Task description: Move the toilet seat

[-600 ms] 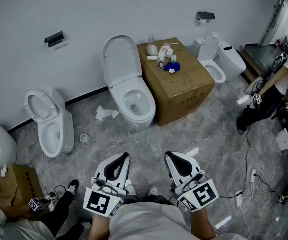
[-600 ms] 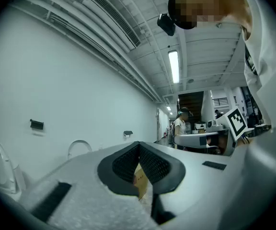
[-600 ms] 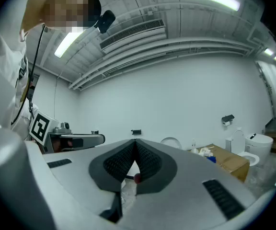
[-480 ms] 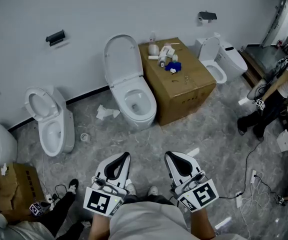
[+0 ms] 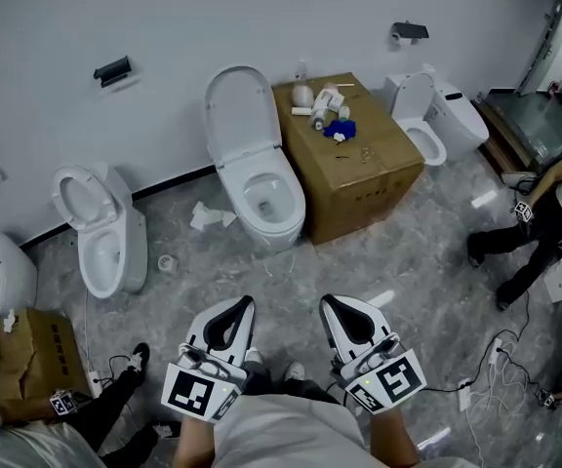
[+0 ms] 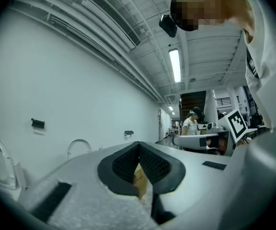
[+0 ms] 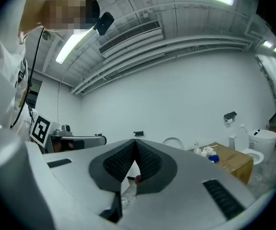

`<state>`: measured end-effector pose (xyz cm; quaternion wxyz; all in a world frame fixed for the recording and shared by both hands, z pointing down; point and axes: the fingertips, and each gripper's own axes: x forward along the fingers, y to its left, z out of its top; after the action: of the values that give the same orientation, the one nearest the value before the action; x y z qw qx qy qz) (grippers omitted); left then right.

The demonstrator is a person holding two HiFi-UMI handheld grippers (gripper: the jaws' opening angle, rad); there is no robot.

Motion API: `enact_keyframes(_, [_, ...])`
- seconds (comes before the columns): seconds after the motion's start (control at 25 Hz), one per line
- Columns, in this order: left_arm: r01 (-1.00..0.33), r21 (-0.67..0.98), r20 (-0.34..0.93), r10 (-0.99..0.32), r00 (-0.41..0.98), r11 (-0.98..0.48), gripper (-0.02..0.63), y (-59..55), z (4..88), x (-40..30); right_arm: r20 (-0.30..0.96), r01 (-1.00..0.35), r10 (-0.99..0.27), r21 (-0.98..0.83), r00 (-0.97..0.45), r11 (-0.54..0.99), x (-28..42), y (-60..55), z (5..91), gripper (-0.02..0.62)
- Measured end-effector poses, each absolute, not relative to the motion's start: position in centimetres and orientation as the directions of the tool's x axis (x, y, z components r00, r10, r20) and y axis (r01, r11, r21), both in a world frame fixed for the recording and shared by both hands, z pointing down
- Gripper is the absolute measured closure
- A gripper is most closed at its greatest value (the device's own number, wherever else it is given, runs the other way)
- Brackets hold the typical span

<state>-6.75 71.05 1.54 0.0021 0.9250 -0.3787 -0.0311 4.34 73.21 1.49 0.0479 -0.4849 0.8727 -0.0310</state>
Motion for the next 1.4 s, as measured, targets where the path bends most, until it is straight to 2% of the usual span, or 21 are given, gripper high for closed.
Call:
enact_keyframes(0.36, [-0.682,0.042,-0.062,-0.684,0.727,-0.73,0.595,67.3,1.7,-5.7,-0.04,-0.84,-0.845,-0.095,-0.533,0.535,4.6,69.2,1.8,0.583])
enact_keyframes(1.4, [-0.603,0.042,-0.078,-0.605,0.793,-0.796,0.595,50.4,2.3,-9.3,0.01,-0.878,-0.878,-0.043,-0.478,0.477,-0.2,52.8,1.7,0.583])
